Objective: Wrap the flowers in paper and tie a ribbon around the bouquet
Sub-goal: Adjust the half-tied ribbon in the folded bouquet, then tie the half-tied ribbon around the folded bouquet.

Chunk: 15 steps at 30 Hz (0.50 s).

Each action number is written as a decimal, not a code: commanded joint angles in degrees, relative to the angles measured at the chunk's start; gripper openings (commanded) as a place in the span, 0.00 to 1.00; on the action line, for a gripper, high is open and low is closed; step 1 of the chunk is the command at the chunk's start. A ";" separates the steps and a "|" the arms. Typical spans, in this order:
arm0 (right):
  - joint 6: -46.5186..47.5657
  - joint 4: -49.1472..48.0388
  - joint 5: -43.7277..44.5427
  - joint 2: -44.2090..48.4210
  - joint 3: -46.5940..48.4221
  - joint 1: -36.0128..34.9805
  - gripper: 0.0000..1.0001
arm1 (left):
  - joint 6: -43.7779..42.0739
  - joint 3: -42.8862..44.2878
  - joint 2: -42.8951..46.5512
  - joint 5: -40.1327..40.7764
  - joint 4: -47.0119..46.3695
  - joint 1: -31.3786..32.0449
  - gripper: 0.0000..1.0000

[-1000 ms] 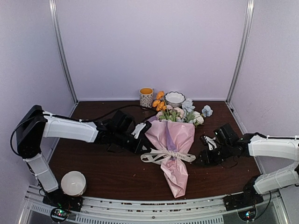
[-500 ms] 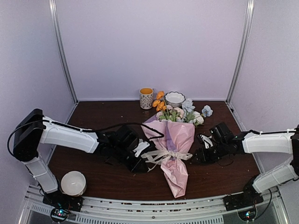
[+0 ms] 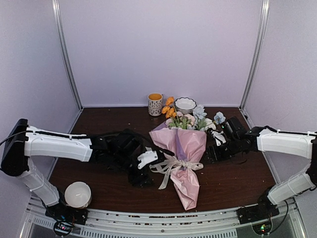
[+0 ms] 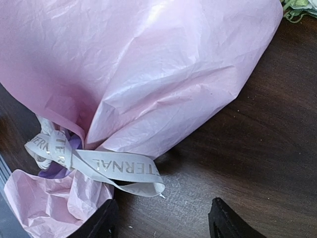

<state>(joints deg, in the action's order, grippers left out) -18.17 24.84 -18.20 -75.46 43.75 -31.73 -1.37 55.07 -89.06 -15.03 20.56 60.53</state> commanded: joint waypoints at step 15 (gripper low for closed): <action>12.08 16.41 3.24 -13.76 9.95 -2.64 0.77 | -13.37 11.14 -17.29 9.59 2.44 -8.20 0.77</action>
<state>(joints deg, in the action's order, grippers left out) -8.45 38.72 -16.01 -86.19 52.18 -33.26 -13.23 63.96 -105.27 -4.34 25.43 52.93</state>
